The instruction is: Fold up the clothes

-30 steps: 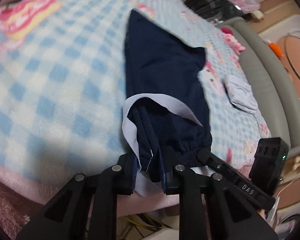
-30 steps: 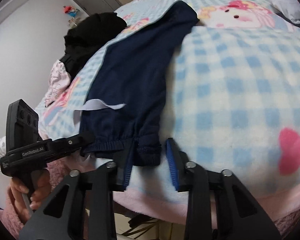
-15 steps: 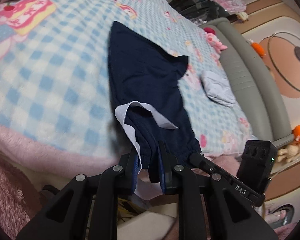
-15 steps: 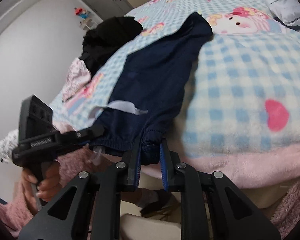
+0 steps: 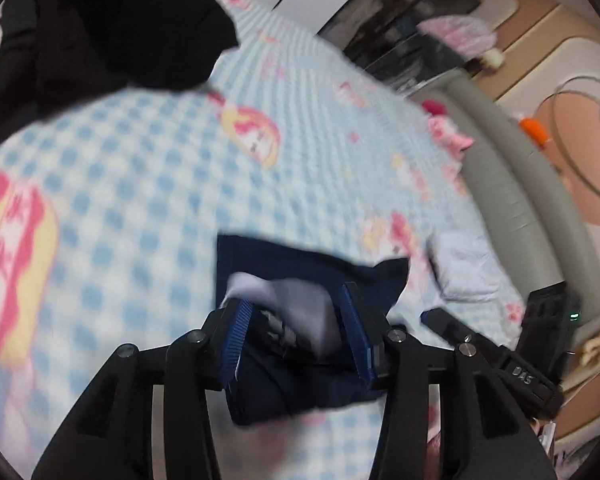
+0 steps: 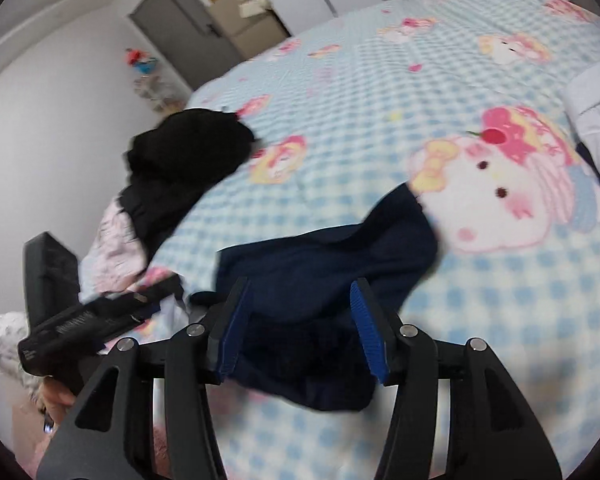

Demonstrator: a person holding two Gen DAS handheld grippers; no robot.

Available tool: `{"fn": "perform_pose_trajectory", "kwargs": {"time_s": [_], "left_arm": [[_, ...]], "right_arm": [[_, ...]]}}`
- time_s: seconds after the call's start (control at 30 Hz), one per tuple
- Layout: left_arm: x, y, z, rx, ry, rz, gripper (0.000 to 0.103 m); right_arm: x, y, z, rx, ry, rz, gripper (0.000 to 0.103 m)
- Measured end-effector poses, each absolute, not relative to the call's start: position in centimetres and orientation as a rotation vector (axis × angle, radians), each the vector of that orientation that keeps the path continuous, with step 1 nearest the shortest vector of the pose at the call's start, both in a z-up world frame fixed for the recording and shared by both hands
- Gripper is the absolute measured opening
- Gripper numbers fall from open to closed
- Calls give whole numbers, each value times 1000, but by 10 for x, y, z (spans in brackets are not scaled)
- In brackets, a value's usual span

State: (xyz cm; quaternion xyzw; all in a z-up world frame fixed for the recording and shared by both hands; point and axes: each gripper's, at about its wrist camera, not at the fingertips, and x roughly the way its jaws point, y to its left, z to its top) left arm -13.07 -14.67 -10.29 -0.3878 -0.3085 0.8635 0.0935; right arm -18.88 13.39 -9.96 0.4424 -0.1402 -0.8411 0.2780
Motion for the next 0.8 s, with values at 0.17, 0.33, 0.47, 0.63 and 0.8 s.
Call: {"fn": "perform_pose_trajectory", "kwargs": {"time_s": [0.17, 0.33, 0.47, 0.63, 0.8], "left_arm": [[-126, -151, -119, -1192, -833, 2552, 46], [-140, -135, -127, -1229, -759, 2535, 43], [-149, -127, -140, -1260, -760, 2495, 42], [-151, -124, -145, -1284, -742, 2484, 36], [-150, -107, -145, -1326, -583, 2533, 16]], "right_arm": [[-187, 145, -115, 1195, -281, -2289, 63], [-193, 116, -132, 1223, -119, -2259, 63], [-206, 99, -151, 1281, -93, -2213, 71], [-198, 99, -153, 1216, -94, -2230, 50], [-206, 97, -165, 1303, -38, -2212, 39]]}}
